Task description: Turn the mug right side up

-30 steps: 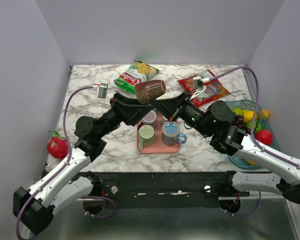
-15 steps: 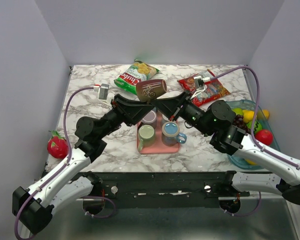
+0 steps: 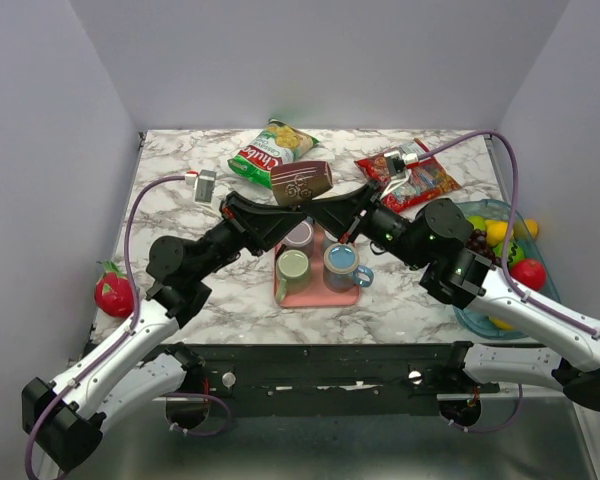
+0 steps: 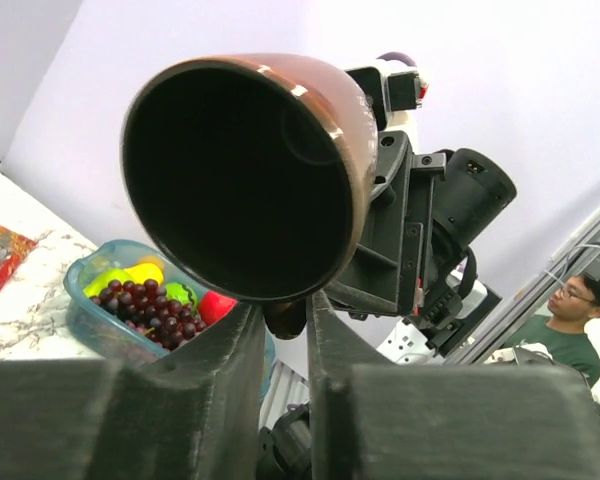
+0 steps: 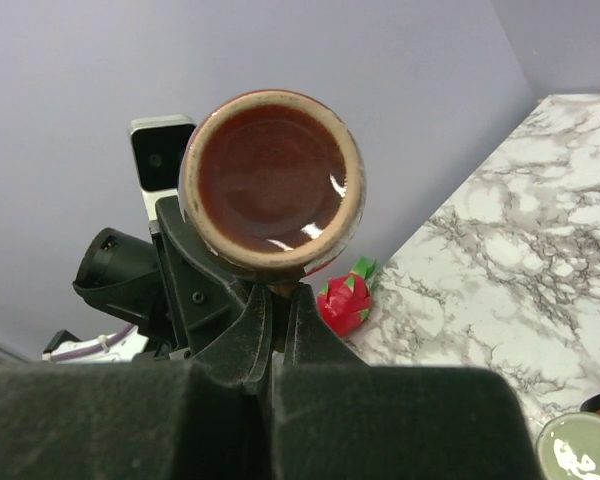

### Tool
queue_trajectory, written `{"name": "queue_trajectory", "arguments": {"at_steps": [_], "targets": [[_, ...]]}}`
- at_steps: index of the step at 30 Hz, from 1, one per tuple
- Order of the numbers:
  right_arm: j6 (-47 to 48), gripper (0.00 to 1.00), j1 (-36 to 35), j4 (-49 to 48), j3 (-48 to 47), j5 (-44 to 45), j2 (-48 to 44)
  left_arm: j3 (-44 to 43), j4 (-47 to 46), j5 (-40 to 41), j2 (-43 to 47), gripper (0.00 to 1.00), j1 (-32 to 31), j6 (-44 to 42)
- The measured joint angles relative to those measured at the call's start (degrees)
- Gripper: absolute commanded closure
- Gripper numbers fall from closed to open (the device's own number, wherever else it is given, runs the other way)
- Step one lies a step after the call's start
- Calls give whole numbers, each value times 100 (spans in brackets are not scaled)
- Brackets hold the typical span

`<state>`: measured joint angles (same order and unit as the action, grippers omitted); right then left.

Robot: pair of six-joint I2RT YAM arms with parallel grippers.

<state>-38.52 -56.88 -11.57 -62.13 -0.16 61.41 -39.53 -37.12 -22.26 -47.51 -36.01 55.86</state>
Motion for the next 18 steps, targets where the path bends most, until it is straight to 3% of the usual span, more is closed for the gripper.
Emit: {"name": "queue_trajectory", "arguments": {"at_steps": [3,9,12,14,18], "targets": [[66,99,9,-76,9,-125,-9,0,-9,7,68,100,-2,42],[120,99,26,-149,22,-291,-9,0,-9,9,101,100,-2,46],[162,82,37,-160,31,-293,-9,0,-7,13,103,100,-2,33],[184,59,37,-157,31,-286,-9,0,9,24,111,100,-2,2],[267,34,-2,28,31,-308,2,0,260,234,114,100,-13,-227]]}}
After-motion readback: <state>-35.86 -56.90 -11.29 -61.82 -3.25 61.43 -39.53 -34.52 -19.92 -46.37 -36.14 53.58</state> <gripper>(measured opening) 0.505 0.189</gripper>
